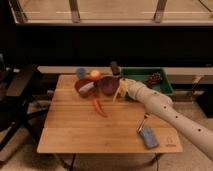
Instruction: Place banana in tray
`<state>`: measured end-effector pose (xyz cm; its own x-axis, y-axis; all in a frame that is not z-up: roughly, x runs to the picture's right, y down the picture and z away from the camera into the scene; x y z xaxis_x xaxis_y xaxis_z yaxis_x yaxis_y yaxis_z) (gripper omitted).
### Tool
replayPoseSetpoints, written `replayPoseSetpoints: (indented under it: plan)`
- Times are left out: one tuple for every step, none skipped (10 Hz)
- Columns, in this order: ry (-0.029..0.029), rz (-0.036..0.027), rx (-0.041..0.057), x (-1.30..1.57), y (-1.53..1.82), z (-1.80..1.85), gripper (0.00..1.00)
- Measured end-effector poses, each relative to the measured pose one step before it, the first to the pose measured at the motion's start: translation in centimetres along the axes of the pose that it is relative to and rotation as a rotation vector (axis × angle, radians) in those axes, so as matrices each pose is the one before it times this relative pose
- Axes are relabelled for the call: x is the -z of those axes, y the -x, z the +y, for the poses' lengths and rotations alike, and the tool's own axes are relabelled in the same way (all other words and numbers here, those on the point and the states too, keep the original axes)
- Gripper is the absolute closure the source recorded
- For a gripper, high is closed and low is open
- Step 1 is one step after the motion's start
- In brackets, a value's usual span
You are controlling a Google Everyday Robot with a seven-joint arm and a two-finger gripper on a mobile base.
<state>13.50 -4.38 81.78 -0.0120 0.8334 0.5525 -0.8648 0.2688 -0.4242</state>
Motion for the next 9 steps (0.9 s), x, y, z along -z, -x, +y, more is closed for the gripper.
replayPoseSetpoints:
  plan:
    - [-0.01095, -0.00744, -0.00443, 0.313, 0.140, -0.433, 0.89]
    - [-0.00335, -0.00212, -0.00073, 0.080, 0.028, -0.142, 0.89]
    - [0.00201, 0.00058, 0.00060, -0.098, -0.017, 0.112, 0.89]
    - [-0.00026, -0.00195, -0.00165, -0.084, 0.054, -0.025, 0.89]
    - [-0.01598, -0.00739, -0.01583, 0.077, -0.059, -0.644, 0.89]
    - [-0.02666, -0.01761, -0.01586, 0.062, 0.390, -1.108, 0.89]
    - [-0.02312, -0.01760, -0.01418, 0.171, 0.397, -1.464, 0.89]
    - [-0.02496, -0.01573, -0.00942, 0.394, 0.401, -1.872, 0.89]
    - [-0.02475, -0.02243, -0.01133, 0.198, 0.674, -2.002, 0.89]
